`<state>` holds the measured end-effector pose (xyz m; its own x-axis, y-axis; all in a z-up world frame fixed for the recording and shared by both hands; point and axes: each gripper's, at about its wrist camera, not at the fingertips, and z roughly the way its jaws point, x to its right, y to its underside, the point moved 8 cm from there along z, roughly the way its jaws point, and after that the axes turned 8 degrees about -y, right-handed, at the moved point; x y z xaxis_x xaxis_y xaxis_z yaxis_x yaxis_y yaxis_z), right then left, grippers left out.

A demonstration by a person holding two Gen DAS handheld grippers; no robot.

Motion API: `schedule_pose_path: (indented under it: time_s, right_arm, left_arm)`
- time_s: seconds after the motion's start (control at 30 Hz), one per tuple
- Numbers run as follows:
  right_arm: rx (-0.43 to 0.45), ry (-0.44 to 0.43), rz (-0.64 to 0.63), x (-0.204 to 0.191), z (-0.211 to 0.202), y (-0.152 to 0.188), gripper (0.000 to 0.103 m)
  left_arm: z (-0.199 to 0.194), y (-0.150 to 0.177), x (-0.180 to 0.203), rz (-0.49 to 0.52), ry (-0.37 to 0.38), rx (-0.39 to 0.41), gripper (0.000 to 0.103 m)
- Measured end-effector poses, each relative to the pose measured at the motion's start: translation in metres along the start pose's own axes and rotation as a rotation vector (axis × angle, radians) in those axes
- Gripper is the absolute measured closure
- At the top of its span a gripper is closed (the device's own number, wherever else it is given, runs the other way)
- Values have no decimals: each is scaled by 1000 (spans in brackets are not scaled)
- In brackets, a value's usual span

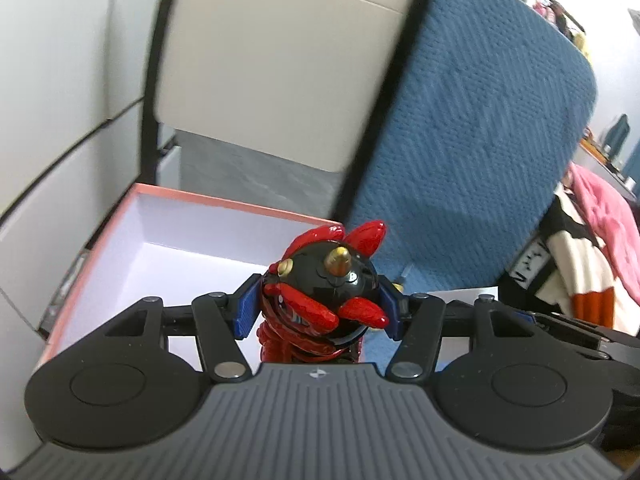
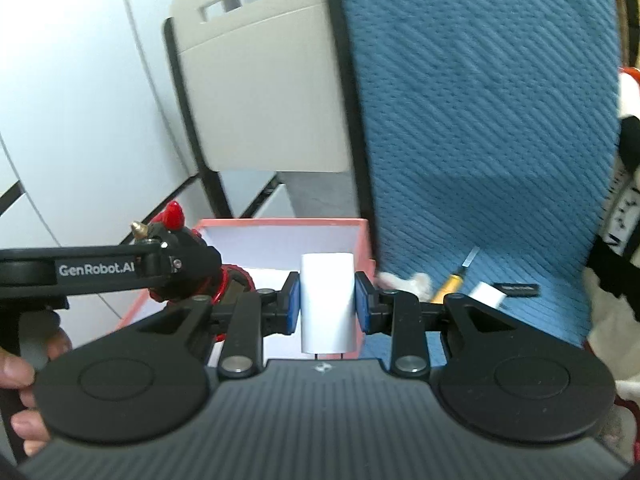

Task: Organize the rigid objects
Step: 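Carry both held objects over the pink box and lower them inside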

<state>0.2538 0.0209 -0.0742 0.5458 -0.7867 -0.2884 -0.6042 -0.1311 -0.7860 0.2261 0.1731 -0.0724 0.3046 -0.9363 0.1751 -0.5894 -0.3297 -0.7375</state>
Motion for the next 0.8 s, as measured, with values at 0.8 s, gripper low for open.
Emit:
schedule_pose_path:
  time_s: [0.8]
  right_arm:
    - [-368,16,-61,-50,146,107,72]
  left_arm:
    - [97,89,-138,-108,-91,-270,38]
